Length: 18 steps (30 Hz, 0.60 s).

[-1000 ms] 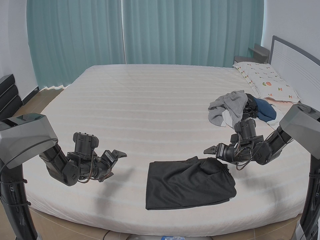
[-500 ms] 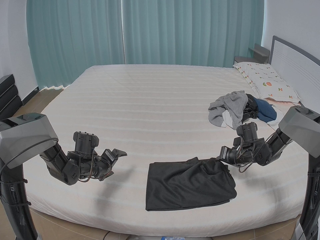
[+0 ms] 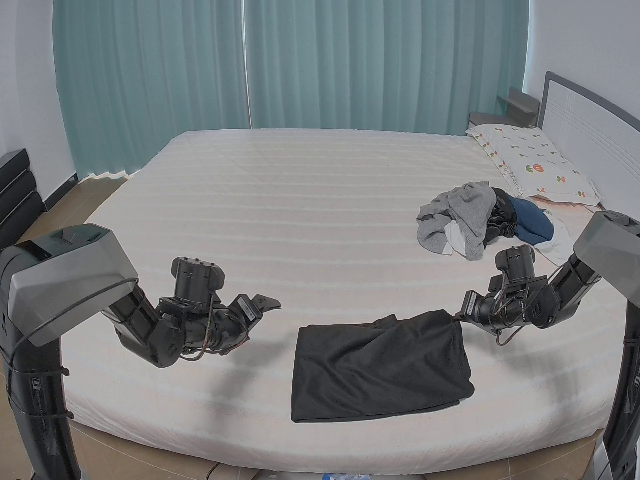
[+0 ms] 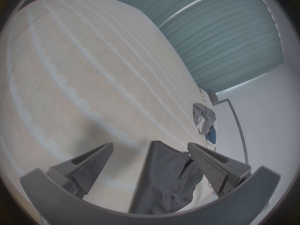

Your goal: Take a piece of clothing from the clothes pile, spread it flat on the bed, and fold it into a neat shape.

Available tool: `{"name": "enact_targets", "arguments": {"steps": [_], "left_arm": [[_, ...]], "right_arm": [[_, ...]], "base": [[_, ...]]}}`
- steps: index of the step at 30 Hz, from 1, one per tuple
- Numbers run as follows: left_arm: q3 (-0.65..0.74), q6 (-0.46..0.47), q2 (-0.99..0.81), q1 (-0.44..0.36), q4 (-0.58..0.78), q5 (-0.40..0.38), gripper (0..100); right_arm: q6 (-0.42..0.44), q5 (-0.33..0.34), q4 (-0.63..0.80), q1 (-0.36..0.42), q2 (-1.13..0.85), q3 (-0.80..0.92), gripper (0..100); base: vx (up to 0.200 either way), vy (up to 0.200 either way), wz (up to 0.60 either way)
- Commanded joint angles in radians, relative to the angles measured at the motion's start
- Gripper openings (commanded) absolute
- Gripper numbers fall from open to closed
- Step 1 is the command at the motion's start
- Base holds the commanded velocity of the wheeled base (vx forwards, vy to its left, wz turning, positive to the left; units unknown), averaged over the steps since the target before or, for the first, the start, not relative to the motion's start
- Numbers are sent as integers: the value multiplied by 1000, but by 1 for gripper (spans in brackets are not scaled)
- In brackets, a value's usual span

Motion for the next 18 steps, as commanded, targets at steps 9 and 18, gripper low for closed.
{"name": "enact_targets", "arguments": {"steps": [9,18], "left_arm": [[-231,9,153,-116,110,114,100],[-265,96,198,-148,136,152,100]], "right_arm": [[1,22,-2,-4,6,37,0],[3,26,-2,10,4,31,0]], "base": [[0,0,0],[0,0,0]]}}
